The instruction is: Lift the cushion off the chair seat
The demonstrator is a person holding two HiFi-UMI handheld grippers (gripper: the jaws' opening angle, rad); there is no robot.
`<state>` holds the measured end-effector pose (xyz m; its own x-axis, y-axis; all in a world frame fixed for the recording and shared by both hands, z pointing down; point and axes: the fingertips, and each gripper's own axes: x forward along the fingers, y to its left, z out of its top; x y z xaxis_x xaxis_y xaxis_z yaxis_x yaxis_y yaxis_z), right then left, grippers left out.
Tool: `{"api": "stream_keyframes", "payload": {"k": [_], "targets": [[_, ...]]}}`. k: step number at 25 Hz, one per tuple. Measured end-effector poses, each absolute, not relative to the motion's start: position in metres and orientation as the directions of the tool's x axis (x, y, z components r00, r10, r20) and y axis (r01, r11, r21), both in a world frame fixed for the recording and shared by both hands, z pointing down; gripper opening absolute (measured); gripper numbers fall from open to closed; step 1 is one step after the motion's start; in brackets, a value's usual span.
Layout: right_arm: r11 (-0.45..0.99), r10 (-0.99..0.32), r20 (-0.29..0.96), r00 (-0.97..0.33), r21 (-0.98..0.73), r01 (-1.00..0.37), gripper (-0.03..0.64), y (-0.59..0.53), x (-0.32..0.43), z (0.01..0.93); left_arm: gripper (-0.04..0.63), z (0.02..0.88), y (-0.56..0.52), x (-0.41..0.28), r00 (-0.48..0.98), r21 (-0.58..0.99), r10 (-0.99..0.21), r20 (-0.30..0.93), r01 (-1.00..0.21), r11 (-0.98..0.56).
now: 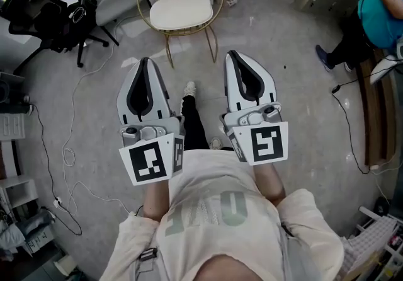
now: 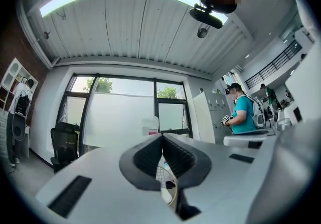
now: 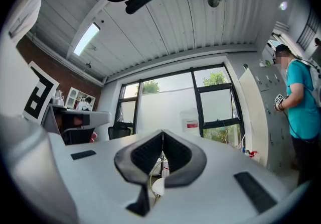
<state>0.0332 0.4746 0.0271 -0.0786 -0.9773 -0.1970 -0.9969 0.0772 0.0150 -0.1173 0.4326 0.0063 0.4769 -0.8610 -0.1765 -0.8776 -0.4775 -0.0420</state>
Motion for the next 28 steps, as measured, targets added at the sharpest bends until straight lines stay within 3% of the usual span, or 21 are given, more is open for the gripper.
{"api": "stream_keyframes", "payload": {"k": [11,28], "targets": [[0.058,-0.978,-0.199,-0.070,0.065,-0.996,0.017,0.370,0.059,0.031,0.014,0.020,0.307,-0.075,0.536,-0.011,-0.820,-0.202,-0.838,-0.545],[0.051,-0.972,-0.220,-0.078,0.130,-0.990,0.017,0.080,0.064,-0.018,0.014,-0.032,0.031,-0.041,0.590,-0.022,-0.775,-0.228,-0.799,-0.602]]}}
